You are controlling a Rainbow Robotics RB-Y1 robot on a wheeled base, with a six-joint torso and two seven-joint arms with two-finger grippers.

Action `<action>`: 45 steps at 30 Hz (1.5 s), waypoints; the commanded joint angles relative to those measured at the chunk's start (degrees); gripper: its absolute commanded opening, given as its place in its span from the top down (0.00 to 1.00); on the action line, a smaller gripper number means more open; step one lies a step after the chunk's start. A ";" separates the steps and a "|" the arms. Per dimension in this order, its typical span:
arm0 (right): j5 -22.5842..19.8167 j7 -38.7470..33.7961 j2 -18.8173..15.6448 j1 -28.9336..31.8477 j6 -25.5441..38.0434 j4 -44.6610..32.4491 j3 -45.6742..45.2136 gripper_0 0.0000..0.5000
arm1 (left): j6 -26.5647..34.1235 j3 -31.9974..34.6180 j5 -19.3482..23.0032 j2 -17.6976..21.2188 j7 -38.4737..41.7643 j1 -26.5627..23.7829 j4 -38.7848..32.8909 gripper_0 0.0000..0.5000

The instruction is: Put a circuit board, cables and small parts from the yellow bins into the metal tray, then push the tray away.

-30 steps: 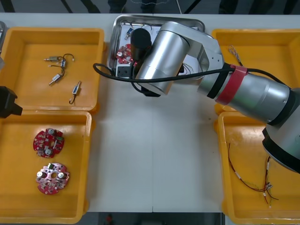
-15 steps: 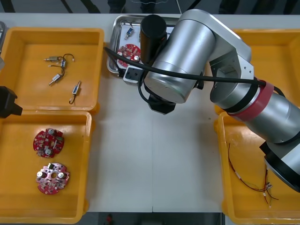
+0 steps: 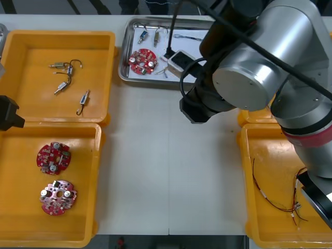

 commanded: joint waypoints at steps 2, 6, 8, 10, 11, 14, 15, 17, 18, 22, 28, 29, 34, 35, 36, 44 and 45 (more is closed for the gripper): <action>-2.28 -8.81 -5.64 6.40 0.17 -7.78 -5.68 0.00 | -0.54 1.79 0.41 2.57 -2.33 0.93 -1.55 0.00; -4.22 -13.47 -9.77 11.32 0.17 -11.91 -8.85 0.00 | -0.54 1.79 0.41 2.57 -2.33 0.93 -1.55 0.00; -6.85 -16.37 -11.88 14.13 0.17 -13.40 -11.75 0.00 | -0.54 1.79 0.41 2.57 -2.33 0.93 -1.55 0.00; -9.23 -18.04 -13.29 15.63 0.17 -14.20 -14.12 0.00 | -0.54 1.79 0.41 2.57 -2.33 0.93 -1.55 0.00; -9.23 -18.04 -13.29 15.63 0.17 -14.20 -14.12 0.00 | -0.54 1.79 0.41 2.57 -2.33 0.93 -1.55 0.00; -13.71 -20.50 -16.71 19.85 0.17 -16.39 -19.75 0.00 | -0.54 1.79 0.41 2.57 -2.33 0.93 -1.55 0.00; -13.97 -20.59 -17.24 20.55 0.17 -16.83 -20.54 0.00 | -0.54 1.79 0.41 2.57 -2.33 0.93 -1.55 0.00; -14.41 -20.68 -19.00 23.10 0.17 -17.97 -23.35 0.00 | -0.54 1.79 0.41 2.57 -2.33 0.93 -1.55 0.00; -14.59 -20.59 -19.70 24.15 0.17 -18.24 -24.49 0.00 | -0.54 1.79 0.41 2.57 -2.33 0.93 -1.55 0.00; -15.11 -20.77 -21.37 27.58 0.17 -18.50 -28.53 0.00 | -0.54 1.79 0.41 2.57 -2.33 0.93 -1.55 0.00; -15.91 -20.33 -22.43 31.54 0.17 -18.33 -34.95 0.00 | -0.54 1.79 0.41 2.57 -2.33 0.93 -1.55 0.00; -16.17 -20.15 -22.87 32.33 0.17 -17.97 -36.18 0.00 | -0.54 1.79 0.41 2.57 -2.33 0.93 -1.55 0.00; -17.05 -19.80 -23.04 34.88 0.17 -16.66 -40.84 0.00 | -0.54 1.79 0.41 2.57 -2.33 0.93 -1.55 0.00; -17.14 -19.71 -23.04 35.14 0.17 -16.48 -41.28 0.00 | -0.54 1.79 0.41 2.57 -2.33 0.93 -1.55 0.00; -17.31 -19.45 -23.13 35.84 0.17 -16.13 -42.07 0.00 | -0.54 1.79 0.41 2.57 -2.33 0.93 -1.55 0.00; -18.01 -18.22 -23.39 38.30 0.17 -14.20 -45.67 0.00 | -0.54 1.79 0.41 2.57 -2.33 0.93 -1.55 0.00; -18.10 -18.04 -23.39 38.74 0.17 -14.11 -46.02 0.00 | -0.54 1.79 0.41 2.57 -2.33 0.93 -1.55 0.00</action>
